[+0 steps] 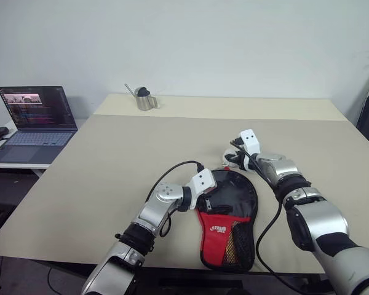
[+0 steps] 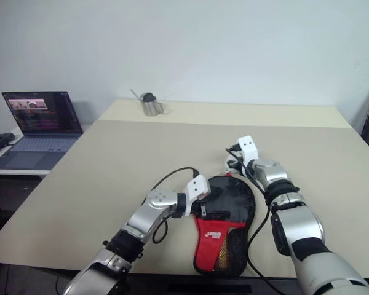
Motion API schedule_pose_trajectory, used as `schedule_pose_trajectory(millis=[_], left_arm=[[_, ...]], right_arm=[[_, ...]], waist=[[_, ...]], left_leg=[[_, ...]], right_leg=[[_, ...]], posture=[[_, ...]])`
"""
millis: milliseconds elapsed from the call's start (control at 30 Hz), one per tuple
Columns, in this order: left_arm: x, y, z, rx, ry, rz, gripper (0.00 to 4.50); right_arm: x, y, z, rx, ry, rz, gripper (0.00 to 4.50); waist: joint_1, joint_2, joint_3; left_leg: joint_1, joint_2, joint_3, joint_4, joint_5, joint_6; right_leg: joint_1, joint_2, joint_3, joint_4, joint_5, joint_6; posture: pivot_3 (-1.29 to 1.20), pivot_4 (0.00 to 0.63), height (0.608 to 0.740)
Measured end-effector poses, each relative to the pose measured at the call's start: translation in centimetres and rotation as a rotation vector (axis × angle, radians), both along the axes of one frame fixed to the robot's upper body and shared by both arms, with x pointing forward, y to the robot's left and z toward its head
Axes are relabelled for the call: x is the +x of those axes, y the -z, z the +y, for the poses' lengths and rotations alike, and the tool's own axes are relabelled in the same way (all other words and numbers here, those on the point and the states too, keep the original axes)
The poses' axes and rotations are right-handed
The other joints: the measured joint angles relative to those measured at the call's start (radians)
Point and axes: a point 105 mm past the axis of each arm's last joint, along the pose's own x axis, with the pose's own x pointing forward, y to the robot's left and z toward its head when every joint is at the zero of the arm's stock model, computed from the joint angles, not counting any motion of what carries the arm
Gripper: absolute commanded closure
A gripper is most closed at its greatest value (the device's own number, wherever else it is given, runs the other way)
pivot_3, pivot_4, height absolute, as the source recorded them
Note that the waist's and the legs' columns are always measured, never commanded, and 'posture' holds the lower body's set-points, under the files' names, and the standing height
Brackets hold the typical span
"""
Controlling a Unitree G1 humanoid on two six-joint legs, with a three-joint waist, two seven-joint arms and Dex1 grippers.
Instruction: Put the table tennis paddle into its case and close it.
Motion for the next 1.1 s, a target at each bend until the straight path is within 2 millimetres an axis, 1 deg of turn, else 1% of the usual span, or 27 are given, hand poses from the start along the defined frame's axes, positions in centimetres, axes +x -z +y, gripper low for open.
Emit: schedule_pose_trajectory(millis=[100, 333, 400, 433, 533, 667, 733, 833, 933, 1000, 1100], left_arm=[[0.0, 0.1, 0.0, 0.001, 0.007, 0.002, 0.24], [-0.1, 0.3, -0.2, 0.001, 0.018, 0.016, 0.24], [-0.1, 0.3, -0.4, -0.002, 0.025, 0.025, 0.24], [-0.1, 0.3, -0.5, -0.001, 0.027, 0.027, 0.24], [0.0, 0.4, -0.6, 0.002, 0.034, 0.040, 0.24], [0.1, 0.5, -0.8, 0.000, 0.042, 0.049, 0.24], [0.1, 0.5, -0.9, -0.002, 0.047, 0.049, 0.24], [0.2, 0.6, -1.0, -0.001, 0.049, 0.051, 0.24], [0.2, 0.6, -1.1, 0.001, 0.056, 0.056, 0.24], [0.2, 0.6, -1.2, 0.000, 0.063, 0.054, 0.24], [0.3, 0.5, -1.5, -0.001, 0.072, 0.053, 0.24]], right_arm=[[-0.2, 0.1, -1.4, -0.023, 0.020, -0.005, 3.85], [-1.1, 0.8, -5.8, -0.085, 0.086, 0.014, 3.85], [-2.2, 1.4, -7.9, -0.120, 0.107, 0.027, 3.85], [-2.8, 1.6, -8.6, -0.132, 0.113, 0.035, 3.85], [-4.4, 1.7, -9.9, -0.167, 0.109, 0.048, 3.85], [-7.4, 1.9, -11.4, -0.218, 0.087, 0.090, 3.85], [-9.3, 2.0, -11.9, -0.235, 0.063, 0.127, 3.85], [-11.3, 1.9, -12.0, -0.247, 0.030, 0.163, 3.85], [-13.5, 1.4, -11.5, -0.236, -0.019, 0.195, 3.85], [-15.2, 1.1, -10.7, -0.222, -0.066, 0.219, 3.85], [-17.6, 1.1, -9.9, -0.203, -0.116, 0.263, 3.85]], waist=[[0.000, 0.000, -0.001], [0.004, 0.003, -0.004], [0.008, 0.003, -0.005], [0.008, 0.003, -0.005], [0.009, 0.006, -0.008], [0.015, 0.006, -0.008], [0.017, 0.006, -0.008], [0.018, 0.006, -0.008], [0.020, 0.006, -0.008], [0.022, 0.005, -0.008], [0.028, 0.004, -0.008]], left_leg=[[0.000, 0.000, 0.000, -0.001, 0.000, 0.000], [0.001, 0.000, 0.000, -0.002, 0.000, 0.000], [0.000, -0.001, 0.000, -0.002, 0.000, 0.000], [0.000, -0.001, 0.001, -0.002, 0.000, 0.000], [0.001, -0.001, 0.001, -0.003, 0.000, 0.000], [0.002, -0.002, 0.000, -0.003, 0.000, 0.000], [0.002, -0.002, 0.000, -0.003, 0.000, 0.000], [0.003, -0.002, -0.001, -0.003, 0.000, 0.000], [0.004, -0.002, -0.002, -0.003, 0.000, 0.000], [0.004, -0.002, -0.002, -0.003, 0.000, 0.000], [0.004, -0.002, -0.003, -0.003, 0.000, 0.000]], right_leg=[[0.000, 0.000, 0.000, 0.000, 0.000, 0.000], [0.001, 0.000, 0.001, -0.001, 0.000, 0.000], [0.001, 0.000, 0.000, -0.002, 0.000, 0.000], [0.001, 0.000, 0.001, -0.003, 0.000, 0.000], [0.002, 0.000, 0.001, -0.003, -0.001, 0.001], [0.004, 0.000, 0.000, -0.004, -0.002, 0.004], [0.005, -0.001, 0.000, -0.005, -0.003, 0.005], [0.007, -0.001, -0.001, -0.005, -0.004, 0.006], [0.009, -0.001, -0.002, -0.007, -0.004, 0.007], [0.009, 0.000, -0.002, -0.009, -0.004, 0.007], [0.010, 0.000, -0.003, -0.010, -0.004, 0.007]], posture=[[0.00, 0.150, 0.740], [0.00, 0.150, 0.740], [0.00, 0.150, 0.740], [0.00, 0.150, 0.740], [0.00, 0.150, 0.740], [0.00, 0.150, 0.740], [0.00, 0.150, 0.740], [0.00, 0.150, 0.740], [0.00, 0.150, 0.740], [0.00, 0.150, 0.740], [0.00, 0.150, 0.740]])
